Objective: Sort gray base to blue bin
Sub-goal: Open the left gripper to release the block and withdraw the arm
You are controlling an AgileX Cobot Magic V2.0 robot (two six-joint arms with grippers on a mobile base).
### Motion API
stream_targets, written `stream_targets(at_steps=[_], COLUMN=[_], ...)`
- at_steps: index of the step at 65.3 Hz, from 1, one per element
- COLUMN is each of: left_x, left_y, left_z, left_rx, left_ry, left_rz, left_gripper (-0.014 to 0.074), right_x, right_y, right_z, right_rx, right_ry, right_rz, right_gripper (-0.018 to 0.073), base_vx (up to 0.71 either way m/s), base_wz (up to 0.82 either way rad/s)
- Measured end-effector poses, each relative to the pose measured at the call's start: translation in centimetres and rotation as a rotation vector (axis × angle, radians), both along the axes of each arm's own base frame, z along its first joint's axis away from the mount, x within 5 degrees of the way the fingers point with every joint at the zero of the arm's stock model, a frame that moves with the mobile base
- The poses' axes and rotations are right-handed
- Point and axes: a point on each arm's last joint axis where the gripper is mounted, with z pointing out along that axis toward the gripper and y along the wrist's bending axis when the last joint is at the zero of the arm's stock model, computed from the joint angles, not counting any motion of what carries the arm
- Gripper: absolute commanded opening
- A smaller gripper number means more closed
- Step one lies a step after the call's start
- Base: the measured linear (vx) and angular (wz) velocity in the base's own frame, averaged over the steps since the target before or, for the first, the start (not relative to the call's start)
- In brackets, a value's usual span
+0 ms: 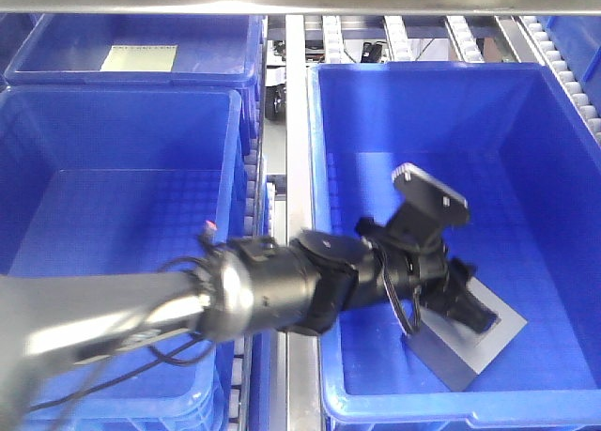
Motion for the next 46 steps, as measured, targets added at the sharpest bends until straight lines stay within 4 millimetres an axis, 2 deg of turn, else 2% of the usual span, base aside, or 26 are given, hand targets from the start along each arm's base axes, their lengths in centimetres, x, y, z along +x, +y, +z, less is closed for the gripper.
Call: stream_targets(at_steps=[11,25,39,46], left_x=[-1.3,-3.7,-7.4,-9.3], left_y=[2.2,6.8,12.2,14.6], left_z=[2.0,3.7,7.6,8.5], left_rx=[0.001,0.063,0.022,-0.003], left_ry=[-0.018,-0.06,-0.131,-0.15], left_rz=[0.033,0.105,0.145,0.146], left_gripper=[-0.001,-0.0003,-0.0003,-0.0003], right_x=[0.0,0.0,0.0,0.0], right_y=[0.0,0.0,0.0,0.0], right_z=[0.0,0.0,0.0,0.0], right_rx=[0.0,0.0,0.0,0.0], right_ry=[0.0,0.0,0.0,0.001], right_rz=[0.0,0.0,0.0,0.0], right_gripper=[-0.0005,-0.0005,-0.0005,-0.0005], base_vx=[0.0,0.0,0.0,0.0], base_wz=[0.0,0.0,0.0,0.0])
